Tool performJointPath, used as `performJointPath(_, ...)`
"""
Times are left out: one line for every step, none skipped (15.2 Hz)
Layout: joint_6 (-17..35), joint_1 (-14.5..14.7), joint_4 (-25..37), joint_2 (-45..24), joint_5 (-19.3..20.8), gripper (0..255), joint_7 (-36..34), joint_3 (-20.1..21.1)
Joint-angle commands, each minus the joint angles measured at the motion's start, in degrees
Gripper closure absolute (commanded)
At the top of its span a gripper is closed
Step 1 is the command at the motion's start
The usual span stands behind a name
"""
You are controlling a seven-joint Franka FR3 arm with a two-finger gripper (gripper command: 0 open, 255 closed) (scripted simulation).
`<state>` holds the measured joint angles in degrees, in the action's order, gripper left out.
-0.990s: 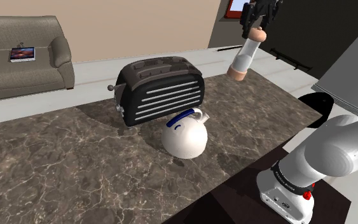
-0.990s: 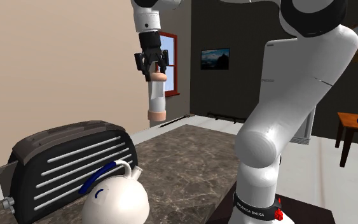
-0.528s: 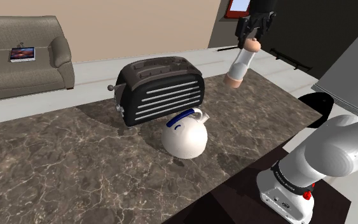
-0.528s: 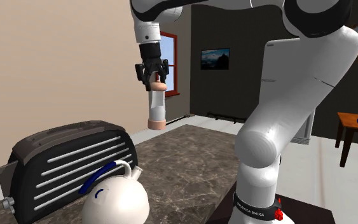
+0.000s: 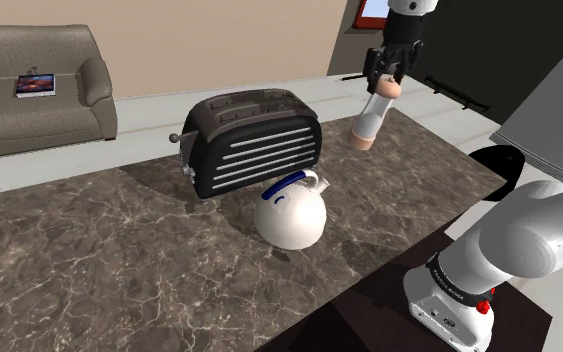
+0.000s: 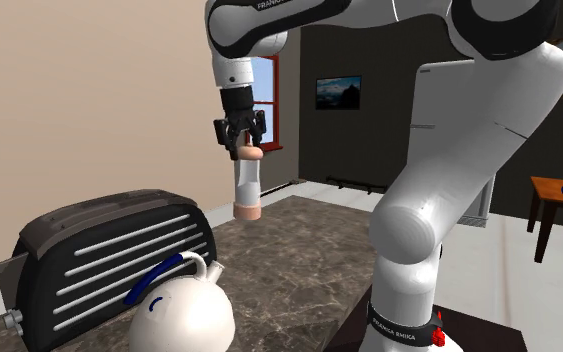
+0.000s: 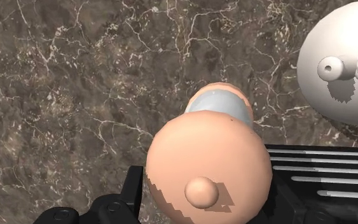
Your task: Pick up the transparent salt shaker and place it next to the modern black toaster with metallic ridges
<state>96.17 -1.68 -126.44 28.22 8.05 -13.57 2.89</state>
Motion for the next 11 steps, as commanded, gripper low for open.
performJointPath(1.5,0.0,-1.6,0.1,0.0,255,-0.3,0.0)
performJointPath(2.3,0.1,-2.4,0.2,0.0,255,-0.4,0.0)
performJointPath(3.0,0.1,-3.2,0.2,0.0,255,-0.5,0.0)
performJointPath(3.8,0.1,-4.0,0.2,0.1,255,-0.6,0.0)
performJointPath(4.6,0.1,-4.8,0.2,0.1,255,-0.7,0.0)
performJointPath(5.3,0.1,-5.5,0.2,0.1,255,-0.8,0.0)
performJointPath(6.1,0.1,-6.2,0.1,0.1,255,-0.9,0.0)
performJointPath(6.9,0.1,-7.0,0.1,0.2,255,-1.0,0.0)
performJointPath(7.6,0.1,-7.7,0.0,0.2,255,-1.2,0.0)
performJointPath(8.4,0.1,-8.4,-0.1,0.2,255,-1.3,0.0)
performJointPath(9.2,0.1,-9.1,-0.1,0.3,255,-1.4,0.0)
